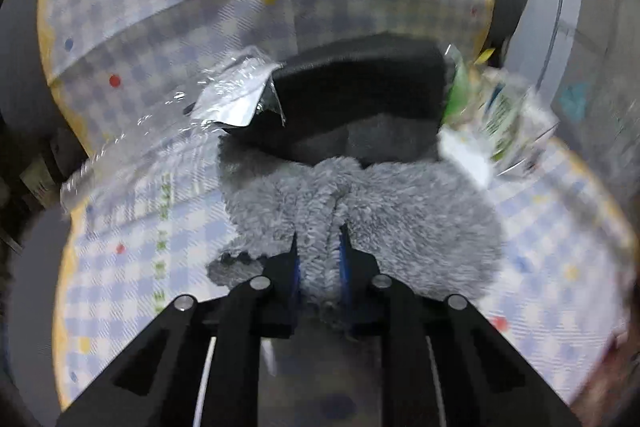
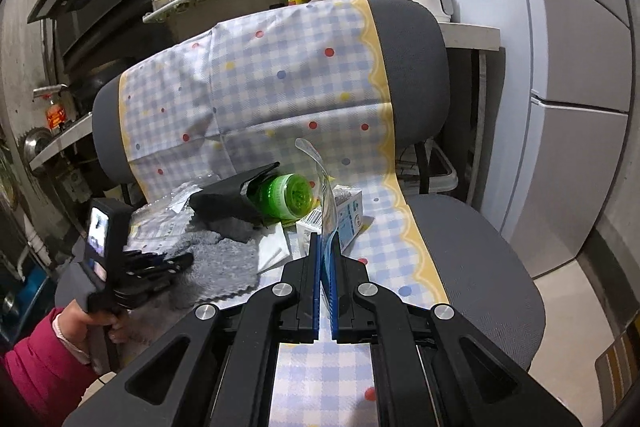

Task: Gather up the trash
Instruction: 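Lift the grey cloth with the left gripper, holding the bag in the right gripper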

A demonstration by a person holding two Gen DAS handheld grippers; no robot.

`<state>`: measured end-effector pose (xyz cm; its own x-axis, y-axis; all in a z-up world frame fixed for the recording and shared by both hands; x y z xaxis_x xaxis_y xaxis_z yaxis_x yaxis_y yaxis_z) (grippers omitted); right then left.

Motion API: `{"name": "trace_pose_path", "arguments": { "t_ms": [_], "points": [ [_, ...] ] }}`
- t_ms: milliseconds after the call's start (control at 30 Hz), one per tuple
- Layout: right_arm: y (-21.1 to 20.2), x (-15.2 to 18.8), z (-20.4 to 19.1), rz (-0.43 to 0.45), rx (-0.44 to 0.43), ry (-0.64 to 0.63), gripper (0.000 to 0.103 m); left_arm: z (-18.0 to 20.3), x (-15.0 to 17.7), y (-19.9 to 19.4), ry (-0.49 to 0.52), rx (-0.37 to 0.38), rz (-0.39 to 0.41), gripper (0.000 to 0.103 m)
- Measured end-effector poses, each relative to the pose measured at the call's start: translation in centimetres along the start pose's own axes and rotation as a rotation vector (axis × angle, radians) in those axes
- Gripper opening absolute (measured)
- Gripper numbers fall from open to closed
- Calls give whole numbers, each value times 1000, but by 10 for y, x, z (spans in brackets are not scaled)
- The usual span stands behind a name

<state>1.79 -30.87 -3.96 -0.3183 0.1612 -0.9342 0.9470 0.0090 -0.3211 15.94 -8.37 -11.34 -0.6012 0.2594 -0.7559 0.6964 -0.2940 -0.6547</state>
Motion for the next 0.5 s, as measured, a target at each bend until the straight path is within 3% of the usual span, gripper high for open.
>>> {"name": "trace_pose_path", "arguments": {
  "t_ms": [133, 333, 500],
  "points": [
    [-15, 0, 2, 14, 6, 8, 4, 4, -3, -51, -34, 39, 95, 11],
    [-39, 2, 5, 37, 6, 22, 4, -11, -37, -131, -132, 65, 294, 13],
    [-53, 9, 9, 40, 11, 36, 4, -10, -51, -132, -173, 79, 282, 14]
  ]
}}
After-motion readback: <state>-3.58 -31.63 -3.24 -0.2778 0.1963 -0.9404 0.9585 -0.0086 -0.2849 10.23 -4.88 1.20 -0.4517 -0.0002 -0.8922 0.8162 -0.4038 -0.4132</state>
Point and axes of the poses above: each gripper's, at about its wrist camera, not at the fingertips, and y roughly the way its jaws point, z to its right, x to its underside, the point moved 4 cm from there along y, roughly the way its jaws point, and after that the axes turned 7 degrees about z, right-handed, at the moved point
